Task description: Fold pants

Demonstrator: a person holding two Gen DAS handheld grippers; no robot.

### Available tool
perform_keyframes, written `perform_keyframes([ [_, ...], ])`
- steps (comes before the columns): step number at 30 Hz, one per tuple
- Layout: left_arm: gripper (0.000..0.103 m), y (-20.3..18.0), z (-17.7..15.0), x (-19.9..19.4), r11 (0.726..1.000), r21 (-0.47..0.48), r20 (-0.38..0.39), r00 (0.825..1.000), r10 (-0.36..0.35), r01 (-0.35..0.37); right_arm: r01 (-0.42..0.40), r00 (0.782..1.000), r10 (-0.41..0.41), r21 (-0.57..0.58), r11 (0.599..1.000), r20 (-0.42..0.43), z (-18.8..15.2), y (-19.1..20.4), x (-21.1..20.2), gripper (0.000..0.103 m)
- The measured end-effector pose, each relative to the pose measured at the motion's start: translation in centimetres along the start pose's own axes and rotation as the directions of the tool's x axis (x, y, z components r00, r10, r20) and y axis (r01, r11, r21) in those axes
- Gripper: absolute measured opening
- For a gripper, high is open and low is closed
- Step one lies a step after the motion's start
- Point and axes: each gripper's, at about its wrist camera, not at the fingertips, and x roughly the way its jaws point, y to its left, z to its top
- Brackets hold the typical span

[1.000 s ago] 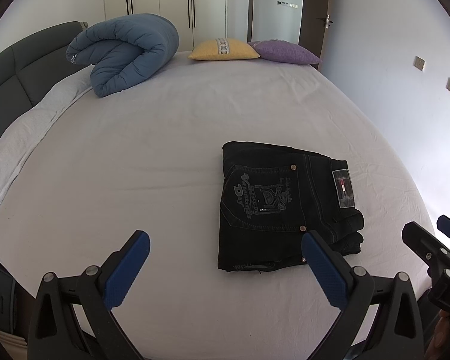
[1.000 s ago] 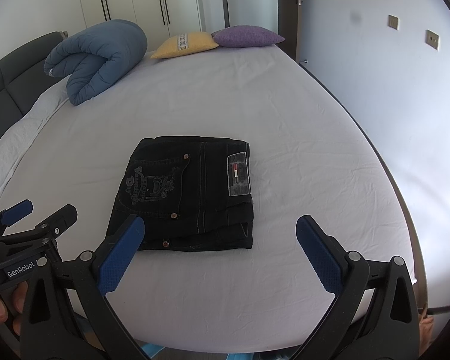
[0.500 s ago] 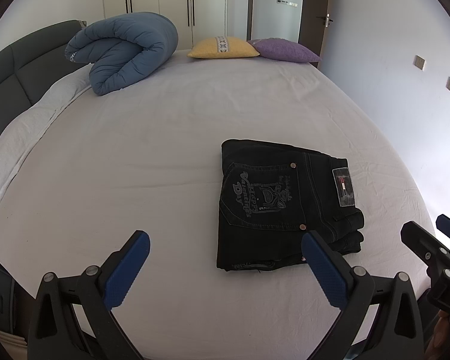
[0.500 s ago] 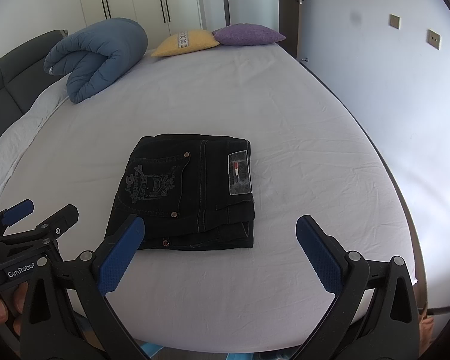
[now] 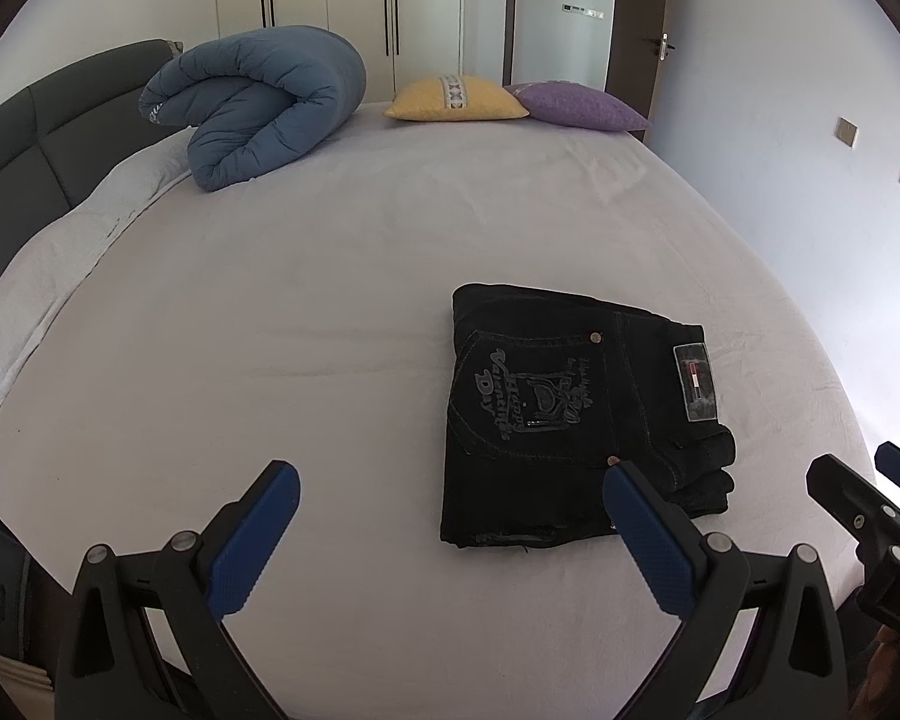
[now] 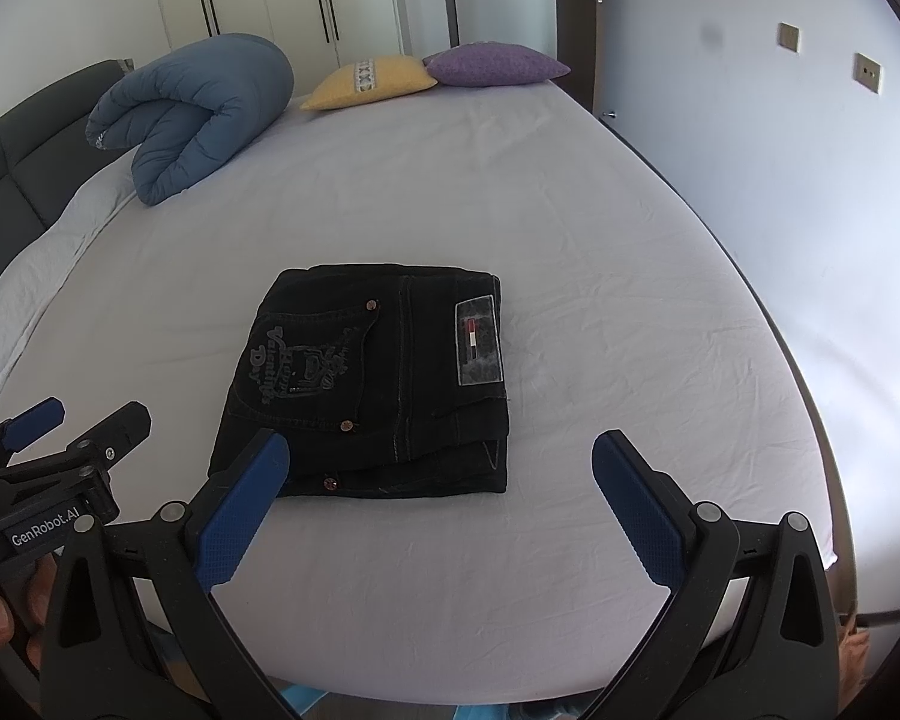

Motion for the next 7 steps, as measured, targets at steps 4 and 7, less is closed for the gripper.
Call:
perform_keyframes([
  [4,0.103,-0.06,0.01,-0.03,1.000,0.006,0.005,1.000,0.003,-0.003,-0.001,1.000,0.001,0.000,1.000,-0.007,-0.09,-0.16,0.24,0.103],
  [7,0.103,-0.06,0.02,-0.14,1.000,0.007,0.012,1.000,0.005,-0.006,-0.002,1.000,0.002,-0.001,1.000,-0.011,-0.35,-0.12,0.26,0.103],
])
